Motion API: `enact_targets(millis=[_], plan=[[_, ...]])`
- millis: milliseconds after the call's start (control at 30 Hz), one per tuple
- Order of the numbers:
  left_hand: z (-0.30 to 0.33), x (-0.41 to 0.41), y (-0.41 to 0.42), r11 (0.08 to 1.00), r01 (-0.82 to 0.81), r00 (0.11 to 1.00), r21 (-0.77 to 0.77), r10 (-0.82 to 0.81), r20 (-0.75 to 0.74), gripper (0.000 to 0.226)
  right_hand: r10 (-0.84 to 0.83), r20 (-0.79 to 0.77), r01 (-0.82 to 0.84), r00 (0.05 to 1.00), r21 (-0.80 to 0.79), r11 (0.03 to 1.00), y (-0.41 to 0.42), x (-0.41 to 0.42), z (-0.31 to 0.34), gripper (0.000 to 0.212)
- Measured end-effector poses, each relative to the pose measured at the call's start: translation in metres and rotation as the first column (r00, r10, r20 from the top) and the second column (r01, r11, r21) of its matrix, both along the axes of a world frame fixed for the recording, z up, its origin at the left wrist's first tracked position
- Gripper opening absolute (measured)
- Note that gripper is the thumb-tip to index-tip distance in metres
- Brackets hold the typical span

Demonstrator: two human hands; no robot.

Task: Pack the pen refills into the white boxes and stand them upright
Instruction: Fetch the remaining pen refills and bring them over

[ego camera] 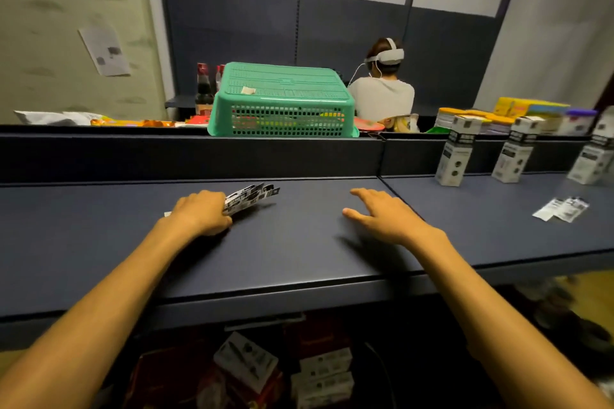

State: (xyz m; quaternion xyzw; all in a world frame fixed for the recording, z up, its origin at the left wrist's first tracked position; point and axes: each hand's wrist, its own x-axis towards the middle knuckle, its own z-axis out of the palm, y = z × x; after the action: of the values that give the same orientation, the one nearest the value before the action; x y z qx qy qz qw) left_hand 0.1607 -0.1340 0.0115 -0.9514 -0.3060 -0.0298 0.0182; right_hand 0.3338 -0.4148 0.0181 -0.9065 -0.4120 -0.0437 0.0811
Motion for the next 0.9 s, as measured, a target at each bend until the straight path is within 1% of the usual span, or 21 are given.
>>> enact_targets(millis=[67,167,300,433,567,700,900], plan=[[0.004,0.019,-0.036,0.994,0.101,0.995,0.050,-0.102,0.011,0.026,-0.018,0.008,0.018,1.000,0.006,1.000,-0.029,0.007,0.001,0.065],[0.007,0.055,-0.103,0.969,0.238,0.971,0.071,-0.239,-0.002,0.021,-0.043,0.017,0.043,0.999,0.004,0.999,-0.083,0.021,0.001,0.066],[0.011,0.106,-0.208,0.932,0.353,0.935,0.084,-0.355,0.013,0.022,-0.089,0.000,0.089,0.996,-0.001,0.996,-0.179,0.050,0.001,0.067],[0.015,0.155,-0.303,0.909,0.413,0.906,0.060,-0.417,0.072,0.022,-0.164,-0.016,0.164,0.986,0.005,0.986,-0.280,0.087,-0.003,0.067],[0.015,0.207,-0.377,0.881,0.472,0.878,0.042,-0.474,0.067,0.024,-0.241,-0.026,0.241,0.970,0.000,0.971,-0.360,0.122,-0.003,0.068],[0.017,0.259,-0.426,0.858,0.511,0.854,0.058,-0.514,0.083,0.023,-0.292,-0.009,0.292,0.957,0.015,0.956,-0.409,0.160,-0.001,0.066],[0.013,0.339,-0.473,0.841,0.539,0.836,0.055,-0.541,0.094,0.021,-0.314,-0.052,0.315,0.948,0.014,0.949,-0.452,0.232,-0.008,0.067]])
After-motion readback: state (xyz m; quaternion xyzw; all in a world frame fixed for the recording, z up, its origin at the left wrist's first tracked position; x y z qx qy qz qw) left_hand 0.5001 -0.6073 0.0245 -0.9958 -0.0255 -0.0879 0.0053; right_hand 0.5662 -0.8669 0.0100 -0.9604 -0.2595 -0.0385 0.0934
